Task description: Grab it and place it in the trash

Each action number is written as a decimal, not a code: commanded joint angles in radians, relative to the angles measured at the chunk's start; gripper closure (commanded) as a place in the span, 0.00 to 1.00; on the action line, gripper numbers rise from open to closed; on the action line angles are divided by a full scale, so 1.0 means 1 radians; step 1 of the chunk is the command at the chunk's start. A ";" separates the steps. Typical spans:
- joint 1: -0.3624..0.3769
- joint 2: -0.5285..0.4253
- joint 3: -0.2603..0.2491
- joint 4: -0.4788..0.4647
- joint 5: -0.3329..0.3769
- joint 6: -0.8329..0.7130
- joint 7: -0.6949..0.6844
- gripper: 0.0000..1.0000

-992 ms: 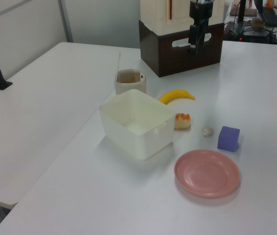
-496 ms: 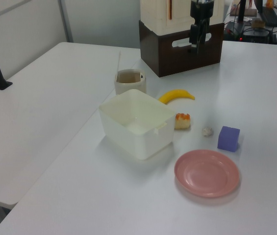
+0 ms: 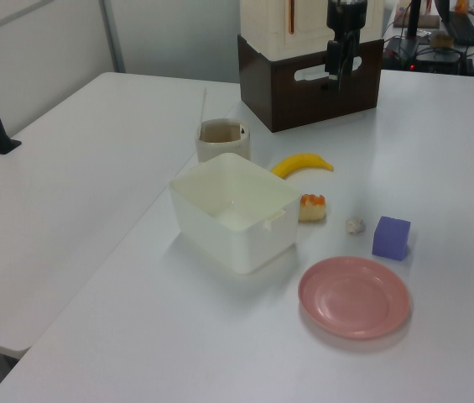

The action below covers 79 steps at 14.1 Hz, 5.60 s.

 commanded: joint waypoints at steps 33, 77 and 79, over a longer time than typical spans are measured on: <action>0.161 0.081 0.127 -0.532 -0.107 0.485 0.201 0.25; 0.043 0.264 0.009 0.054 -0.240 0.897 0.478 0.00; 0.045 0.173 0.015 -0.027 -0.237 0.787 0.472 0.00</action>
